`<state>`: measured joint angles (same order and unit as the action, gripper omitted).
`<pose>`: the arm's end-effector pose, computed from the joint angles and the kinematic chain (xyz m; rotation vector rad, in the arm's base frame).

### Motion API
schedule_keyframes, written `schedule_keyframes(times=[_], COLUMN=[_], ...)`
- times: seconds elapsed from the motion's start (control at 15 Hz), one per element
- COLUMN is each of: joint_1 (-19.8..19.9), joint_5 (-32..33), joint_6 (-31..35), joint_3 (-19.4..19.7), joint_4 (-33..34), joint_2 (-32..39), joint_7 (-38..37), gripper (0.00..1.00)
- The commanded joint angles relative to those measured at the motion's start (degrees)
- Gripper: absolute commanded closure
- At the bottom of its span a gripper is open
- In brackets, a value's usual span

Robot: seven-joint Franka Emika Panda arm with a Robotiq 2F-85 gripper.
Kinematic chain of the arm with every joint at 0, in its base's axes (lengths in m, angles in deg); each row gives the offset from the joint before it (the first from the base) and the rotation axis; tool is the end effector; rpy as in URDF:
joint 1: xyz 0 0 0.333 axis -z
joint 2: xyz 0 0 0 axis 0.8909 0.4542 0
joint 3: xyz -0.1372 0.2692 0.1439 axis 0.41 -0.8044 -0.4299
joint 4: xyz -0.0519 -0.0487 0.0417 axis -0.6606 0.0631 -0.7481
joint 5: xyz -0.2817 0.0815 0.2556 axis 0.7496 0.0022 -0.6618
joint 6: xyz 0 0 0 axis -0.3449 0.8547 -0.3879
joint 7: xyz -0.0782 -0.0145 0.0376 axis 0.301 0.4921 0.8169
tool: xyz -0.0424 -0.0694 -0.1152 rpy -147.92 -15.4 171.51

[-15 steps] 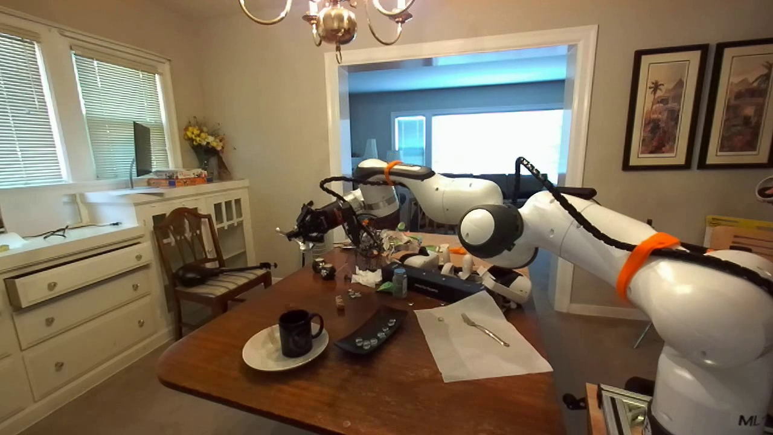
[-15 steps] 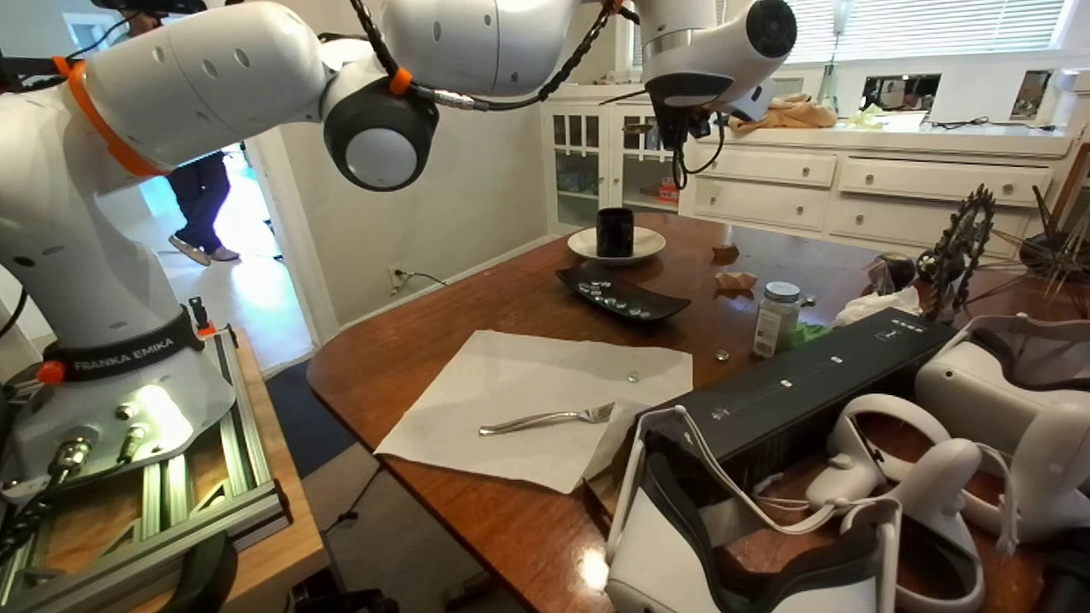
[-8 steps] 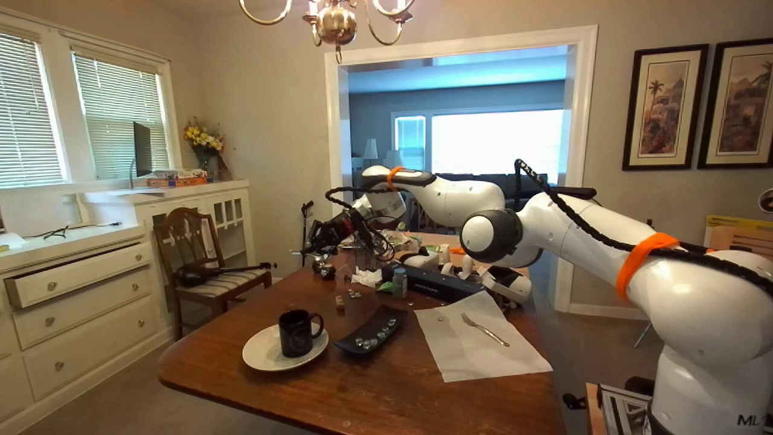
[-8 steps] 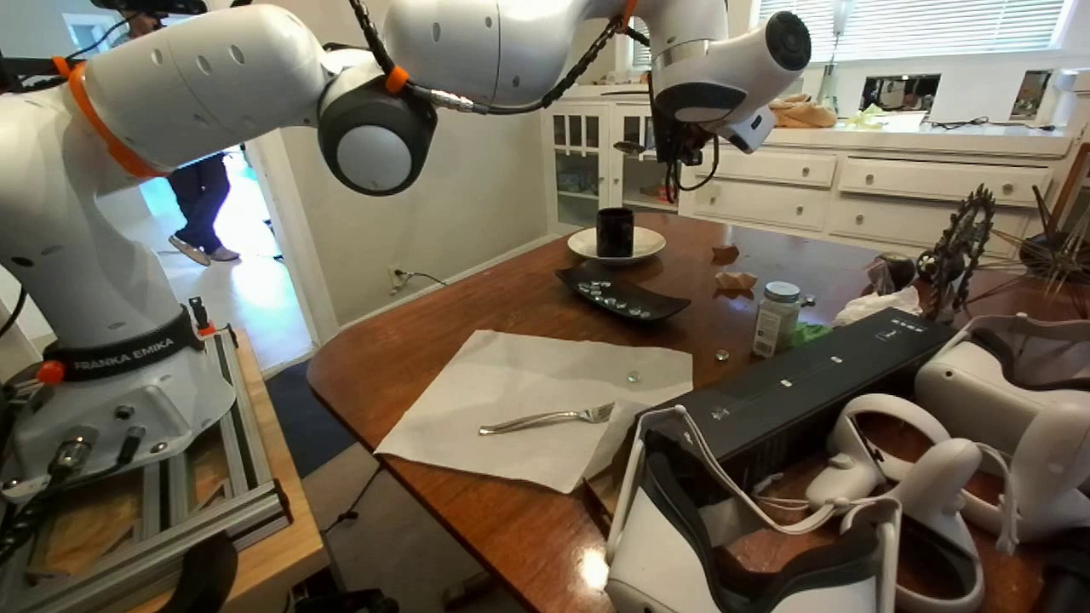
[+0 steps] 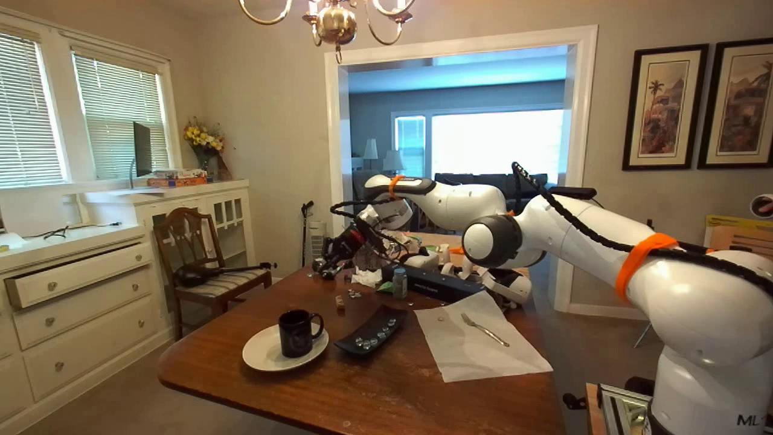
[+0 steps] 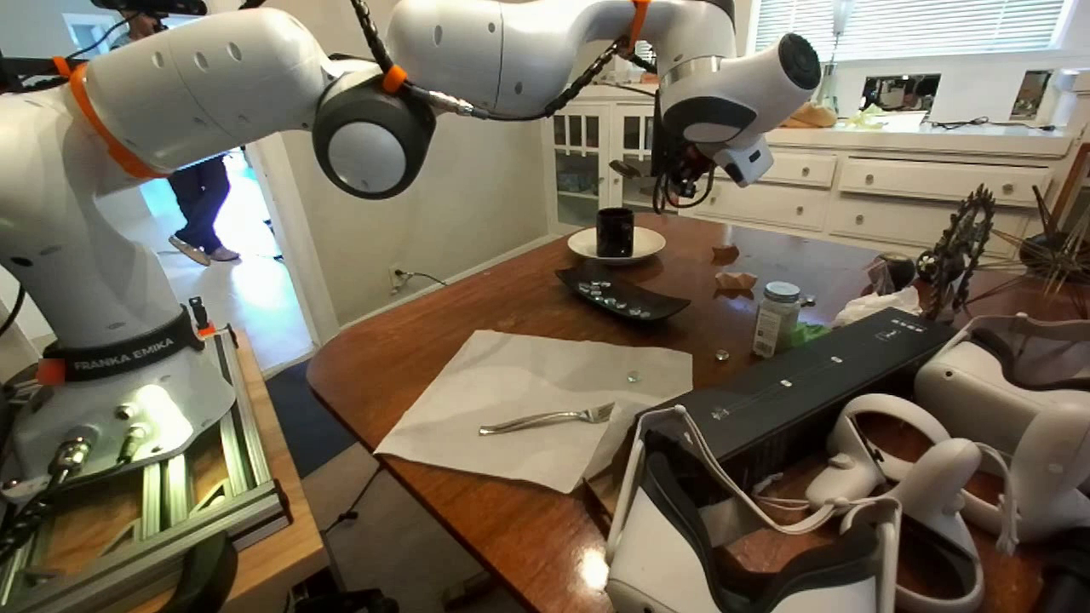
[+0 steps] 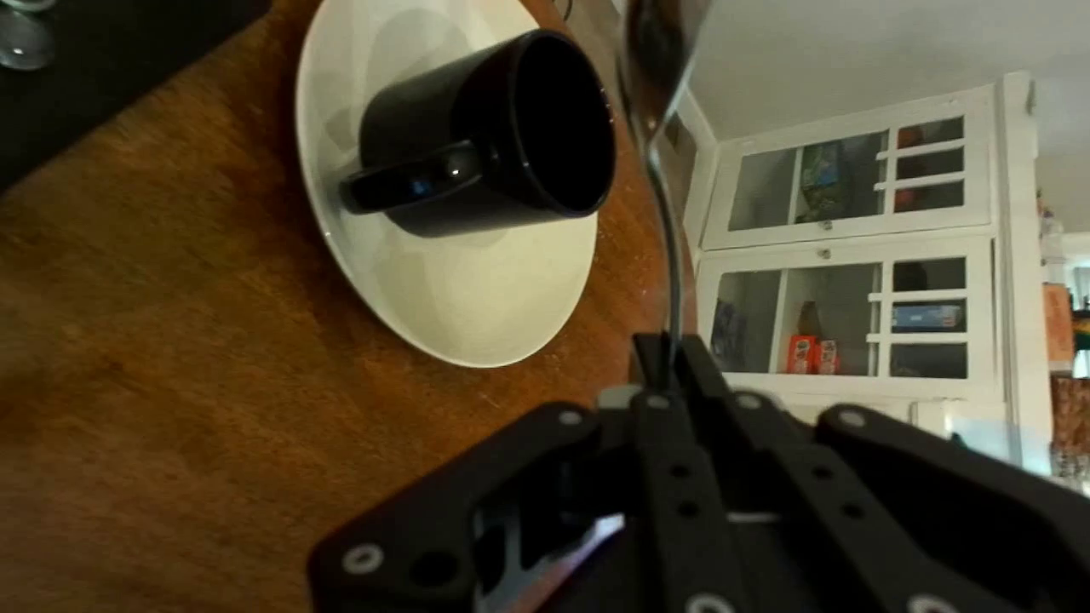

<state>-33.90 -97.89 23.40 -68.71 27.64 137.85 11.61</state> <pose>0.7815 -0.2564 0.2824 -2.0578 0.7375 -0.0728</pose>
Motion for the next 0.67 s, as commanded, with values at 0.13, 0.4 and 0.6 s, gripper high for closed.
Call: schedule_keyframes(times=[0.13,0.4,0.6], joint_1=[0.5,0.8,0.2], joint_5=[4.2,8.0,10.7], joint_6=[4.3,12.6,18.7], joint_3=[4.1,6.2,6.2], joint_4=[1.4,1.8,2.1], joint_2=[0.8,1.4,2.0], joint_7=[-7.6,-11.3,-11.2], gripper=[0.99,0.99,0.99])
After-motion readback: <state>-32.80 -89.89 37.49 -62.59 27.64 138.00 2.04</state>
